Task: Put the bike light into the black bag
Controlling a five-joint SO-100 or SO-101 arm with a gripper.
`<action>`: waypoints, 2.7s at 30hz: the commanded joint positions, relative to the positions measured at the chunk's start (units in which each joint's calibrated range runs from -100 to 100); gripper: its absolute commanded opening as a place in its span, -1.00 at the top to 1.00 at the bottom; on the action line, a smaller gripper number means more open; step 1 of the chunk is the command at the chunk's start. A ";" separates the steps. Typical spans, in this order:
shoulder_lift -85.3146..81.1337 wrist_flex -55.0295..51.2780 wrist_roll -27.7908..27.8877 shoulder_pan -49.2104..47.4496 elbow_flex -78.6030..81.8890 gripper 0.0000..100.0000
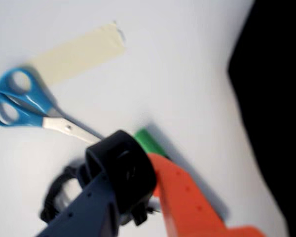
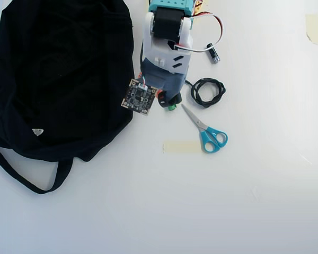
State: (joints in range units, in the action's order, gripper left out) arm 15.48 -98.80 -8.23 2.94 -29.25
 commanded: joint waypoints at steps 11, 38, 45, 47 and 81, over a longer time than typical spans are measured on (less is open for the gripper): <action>-13.99 -0.86 8.02 12.02 5.08 0.96; 9.16 19.90 7.34 52.11 4.90 0.95; 11.24 19.81 6.08 52.86 5.26 0.60; 9.99 18.44 4.98 52.63 4.81 0.42; -32.58 -0.77 -0.16 -4.06 12.17 0.96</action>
State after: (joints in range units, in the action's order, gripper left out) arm -7.02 -98.97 -6.86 0.51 -25.08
